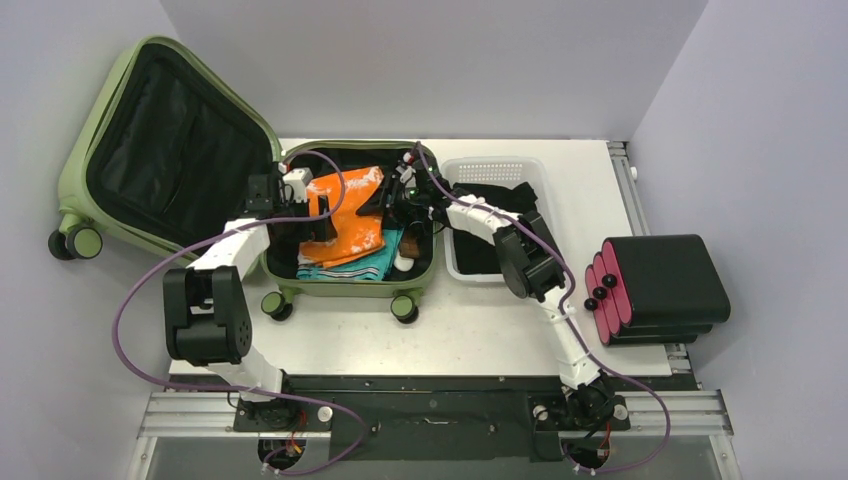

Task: Open, take out, and arrange the luggage
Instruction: Pick up the clothes from the luggage.

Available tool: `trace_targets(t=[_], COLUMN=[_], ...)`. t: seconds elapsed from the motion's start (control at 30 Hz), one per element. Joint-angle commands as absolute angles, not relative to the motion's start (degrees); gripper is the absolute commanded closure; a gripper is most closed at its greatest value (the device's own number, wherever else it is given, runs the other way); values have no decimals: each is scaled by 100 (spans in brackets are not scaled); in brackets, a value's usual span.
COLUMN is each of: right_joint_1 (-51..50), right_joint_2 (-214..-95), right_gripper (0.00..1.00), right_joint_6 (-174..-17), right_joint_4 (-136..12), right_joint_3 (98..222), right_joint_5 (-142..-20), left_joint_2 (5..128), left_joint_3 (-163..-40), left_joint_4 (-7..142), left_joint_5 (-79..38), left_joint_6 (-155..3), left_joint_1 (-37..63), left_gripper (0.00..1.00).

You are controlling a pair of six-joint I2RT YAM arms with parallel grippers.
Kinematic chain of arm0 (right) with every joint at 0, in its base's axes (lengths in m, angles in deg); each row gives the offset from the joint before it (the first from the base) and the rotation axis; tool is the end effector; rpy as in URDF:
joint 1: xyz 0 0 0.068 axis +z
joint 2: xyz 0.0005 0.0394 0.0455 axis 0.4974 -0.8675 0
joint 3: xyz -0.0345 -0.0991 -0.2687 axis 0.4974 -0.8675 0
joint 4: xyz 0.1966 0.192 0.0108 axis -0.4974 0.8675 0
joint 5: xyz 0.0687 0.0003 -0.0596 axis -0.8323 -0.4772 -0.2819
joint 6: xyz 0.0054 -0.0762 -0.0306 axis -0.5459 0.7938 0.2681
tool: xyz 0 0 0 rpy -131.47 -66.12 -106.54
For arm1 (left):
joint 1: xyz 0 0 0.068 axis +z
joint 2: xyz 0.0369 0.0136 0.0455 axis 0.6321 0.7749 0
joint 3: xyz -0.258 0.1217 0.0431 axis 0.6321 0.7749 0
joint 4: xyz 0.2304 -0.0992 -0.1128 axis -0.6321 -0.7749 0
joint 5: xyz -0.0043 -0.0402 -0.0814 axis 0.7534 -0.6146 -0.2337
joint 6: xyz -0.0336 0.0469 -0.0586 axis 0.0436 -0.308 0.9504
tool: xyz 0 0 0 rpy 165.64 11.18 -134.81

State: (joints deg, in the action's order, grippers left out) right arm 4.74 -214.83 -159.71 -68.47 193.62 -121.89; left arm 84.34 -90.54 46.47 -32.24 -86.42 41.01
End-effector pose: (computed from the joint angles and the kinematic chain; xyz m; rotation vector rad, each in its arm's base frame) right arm 0.4636 0.3841 0.1485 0.1205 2.5026 1.8450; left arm 0.3774 -0.0127 0.1977 0.0965 2.4280 -0.4214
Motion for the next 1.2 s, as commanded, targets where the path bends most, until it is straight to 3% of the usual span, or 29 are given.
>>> trace_targets(t=[0.0,0.17,0.33,0.4,0.5,0.6,0.63,0.87,1.17], right_joint_1=[548,533,599,678,750,738,723,607,434], right_joint_2=[-21446,-21462,-21795,-21897,-21972,-21951,-21911,-21332,-20639], right_gripper=[51,44,47,53,69,96,99,100,100], right_joint_6=[-14997,-14594,-15757,-15957,-16182,-16180,-16118,-13613,-12592], right_joint_4=[-5786,-5336,-7089,-7445,-7805,-7928,-7901,-5278,-4272], right_joint_3=[19690,19861,19822,19900,19926,19933,19990,21159,21469], right_joint_5=[-11776,-11609,-11983,-12094,-12193,-12241,-12285,-11860,-11426], left_joint_2=[8199,8208,8204,8204,8204,8188,8162,7888,7406], left_joint_3=[-8987,-8999,-8983,-8985,-8988,-9012,-9018,-9173,-9636], left_joint_4=[4767,4759,4794,4788,4785,4762,4756,4616,4259], left_joint_5=[-3603,-3642,-3693,-3697,-3724,-3740,-3736,-3730,-3826], left_joint_6=[-8573,-8570,-8545,-8548,-8542,-8539,-8537,-8583,-8689], left_joint_1=[4039,4039,4040,4043,4040,4044,4044,4132,4523], left_gripper=[4,4,4,4,4,4,4,4,4])
